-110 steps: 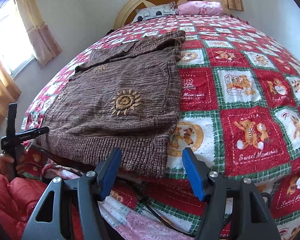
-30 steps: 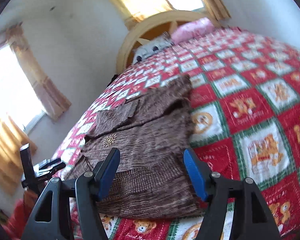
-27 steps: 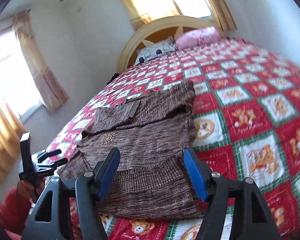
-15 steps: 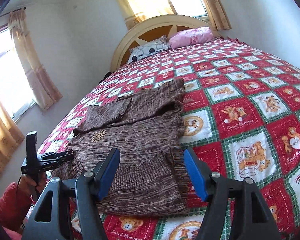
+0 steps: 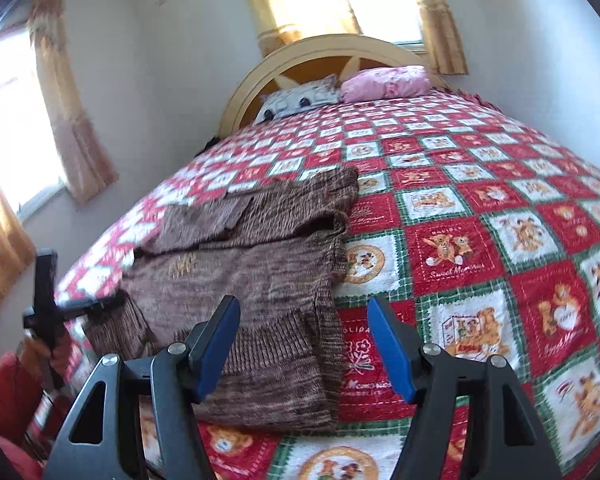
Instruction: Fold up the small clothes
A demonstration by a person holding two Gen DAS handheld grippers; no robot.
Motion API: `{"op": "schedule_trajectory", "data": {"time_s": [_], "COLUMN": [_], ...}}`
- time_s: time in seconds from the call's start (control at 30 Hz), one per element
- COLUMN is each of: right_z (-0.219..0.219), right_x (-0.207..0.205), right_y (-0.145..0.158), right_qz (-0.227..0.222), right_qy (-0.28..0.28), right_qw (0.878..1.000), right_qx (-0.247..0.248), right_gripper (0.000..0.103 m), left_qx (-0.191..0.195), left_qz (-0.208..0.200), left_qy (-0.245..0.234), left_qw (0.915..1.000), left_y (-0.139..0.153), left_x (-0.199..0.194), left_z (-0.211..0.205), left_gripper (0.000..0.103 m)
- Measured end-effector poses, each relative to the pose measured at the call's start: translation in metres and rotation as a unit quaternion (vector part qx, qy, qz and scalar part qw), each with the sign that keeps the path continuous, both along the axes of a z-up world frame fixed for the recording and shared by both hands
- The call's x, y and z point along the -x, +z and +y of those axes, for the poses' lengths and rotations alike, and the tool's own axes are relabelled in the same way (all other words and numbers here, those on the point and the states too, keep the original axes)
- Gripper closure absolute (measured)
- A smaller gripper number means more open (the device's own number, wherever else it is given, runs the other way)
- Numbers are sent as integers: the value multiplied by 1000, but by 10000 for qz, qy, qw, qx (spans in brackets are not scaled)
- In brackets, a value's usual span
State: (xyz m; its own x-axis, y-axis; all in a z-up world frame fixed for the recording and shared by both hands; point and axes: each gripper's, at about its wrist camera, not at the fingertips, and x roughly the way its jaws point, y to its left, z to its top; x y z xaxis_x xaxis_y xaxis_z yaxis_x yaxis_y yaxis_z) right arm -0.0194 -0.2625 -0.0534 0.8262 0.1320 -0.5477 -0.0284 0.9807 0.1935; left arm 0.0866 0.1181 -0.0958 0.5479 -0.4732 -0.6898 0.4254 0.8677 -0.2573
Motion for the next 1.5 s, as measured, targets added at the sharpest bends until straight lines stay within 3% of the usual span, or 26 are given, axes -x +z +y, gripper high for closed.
{"op": "schedule_trajectory", "data": {"time_s": [0.17, 0.27, 0.37, 0.43, 0.5, 0.63, 0.9, 1.17, 1.5], "right_z": [29, 41, 50, 57, 62, 56, 40, 33, 26], "right_x": [-17, -32, -47, -46, -42, -36, -26, -39, -69], "right_y": [-18, -29, -44, -52, -52, -47, -6, 12, -18], "right_qz": [283, 497, 817, 877, 847, 832, 234, -114, 439], "right_qy": [434, 591, 697, 715, 739, 710, 366, -75, -261], "right_qw": [9968, 9936, 9895, 9862, 9826, 9858, 9969, 9964, 9937], "right_qx": [606, 828, 971, 1205, 1481, 1272, 657, 836, 997], "right_gripper": [39, 50, 50, 57, 84, 98, 99, 99, 99], "left_qx": [546, 504, 243, 138, 166, 261, 554, 502, 540], "left_qz": [-110, -218, -230, -207, -162, -98, -340, -555, -179], "left_qy": [240, 326, 320, 337, 338, 495, 730, 985, 1590], "left_qw": [9982, 9980, 9989, 9991, 9992, 9984, 9952, 9923, 9856], "left_y": [7, 11, 8, 5, 2, -1, 21, 37, 14], "left_x": [17, 21, 21, 20, 19, 16, 20, 3, -30], "left_z": [8, 7, 1, -1, 0, 3, 10, 9, 17], "left_gripper": [92, 92, 92, 92, 92, 92, 92, 92, 92]}}
